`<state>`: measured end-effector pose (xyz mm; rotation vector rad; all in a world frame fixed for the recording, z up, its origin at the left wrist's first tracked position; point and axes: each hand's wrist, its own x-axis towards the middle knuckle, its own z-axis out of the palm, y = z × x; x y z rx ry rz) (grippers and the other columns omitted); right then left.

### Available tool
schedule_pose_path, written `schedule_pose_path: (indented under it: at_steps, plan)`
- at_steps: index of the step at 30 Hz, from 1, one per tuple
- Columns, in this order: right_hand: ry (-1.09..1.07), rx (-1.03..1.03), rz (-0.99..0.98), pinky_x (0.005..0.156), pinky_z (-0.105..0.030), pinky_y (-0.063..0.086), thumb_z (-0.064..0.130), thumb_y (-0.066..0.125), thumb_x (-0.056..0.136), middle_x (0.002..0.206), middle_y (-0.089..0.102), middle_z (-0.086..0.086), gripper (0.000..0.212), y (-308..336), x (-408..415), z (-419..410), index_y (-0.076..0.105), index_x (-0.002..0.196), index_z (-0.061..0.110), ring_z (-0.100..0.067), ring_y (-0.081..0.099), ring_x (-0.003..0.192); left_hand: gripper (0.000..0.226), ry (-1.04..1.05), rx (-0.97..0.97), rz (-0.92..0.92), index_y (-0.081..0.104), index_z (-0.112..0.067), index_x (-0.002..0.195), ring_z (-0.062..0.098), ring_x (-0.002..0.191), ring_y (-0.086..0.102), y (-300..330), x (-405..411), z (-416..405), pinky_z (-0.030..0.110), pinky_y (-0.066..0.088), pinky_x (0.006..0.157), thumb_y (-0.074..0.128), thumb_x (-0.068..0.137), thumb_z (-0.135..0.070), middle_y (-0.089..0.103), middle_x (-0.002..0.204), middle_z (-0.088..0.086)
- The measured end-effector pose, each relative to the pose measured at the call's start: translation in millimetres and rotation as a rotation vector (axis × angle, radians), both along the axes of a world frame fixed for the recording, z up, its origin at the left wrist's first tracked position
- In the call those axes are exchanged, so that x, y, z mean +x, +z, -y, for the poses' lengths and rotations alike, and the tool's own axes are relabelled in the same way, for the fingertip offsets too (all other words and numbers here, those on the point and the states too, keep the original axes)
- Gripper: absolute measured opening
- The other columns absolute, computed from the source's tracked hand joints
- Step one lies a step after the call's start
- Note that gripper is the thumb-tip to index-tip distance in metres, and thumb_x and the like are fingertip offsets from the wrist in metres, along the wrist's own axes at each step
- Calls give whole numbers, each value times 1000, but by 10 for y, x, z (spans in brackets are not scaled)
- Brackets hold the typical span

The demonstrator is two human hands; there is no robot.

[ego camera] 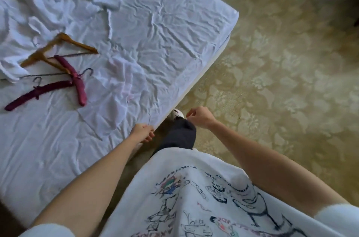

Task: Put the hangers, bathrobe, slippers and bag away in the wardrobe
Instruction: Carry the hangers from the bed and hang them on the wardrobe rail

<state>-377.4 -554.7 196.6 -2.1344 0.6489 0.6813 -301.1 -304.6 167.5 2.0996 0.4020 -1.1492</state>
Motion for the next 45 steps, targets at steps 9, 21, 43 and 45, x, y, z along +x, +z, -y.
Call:
schedule_pose_path:
  at_steps: [9, 21, 43, 45]
  plan:
    - [338, -36, -13, 83, -34, 58, 15, 59, 89, 97, 73, 0, 19, -71, 1900, 793, 75, 100, 18, -17, 68, 86, 10, 385, -37, -144, 60, -4, 81, 18, 43, 46, -165, 1255, 856, 21, 35, 40, 56, 89, -7, 58, 64, 10]
    - [570, -127, -204, 67, -27, 58, 13, 61, 85, 78, 70, -1, 16, -264, 3527, 1914, 70, 82, 26, -20, 71, 66, 19, 557, -117, -31, 69, -8, 84, 15, 57, 62, 46, 2554, 1766, 24, 49, 51, 59, 93, -22, 71, 73, 4]
    - [1336, -103, 56, 88, -31, 50, 23, 59, 89, 109, 73, -5, 20, -631, 6334, -799, 74, 102, 22, -27, 65, 109, 19, 1292, 96, 220, 70, -9, 79, 23, 68, 69, -202, 3965, 161, 33, 59, 66, 55, 88, -16, 75, 77, 8]
    - [1331, -110, 96, 88, -32, 52, 20, 60, 87, 109, 74, -5, 18, -873, 6462, -1231, 74, 97, 24, -27, 67, 107, 25, 1206, 240, 195, 74, -10, 88, 28, 91, 71, -451, 4080, -200, 35, 58, 80, 52, 85, -21, 76, 92, 9]
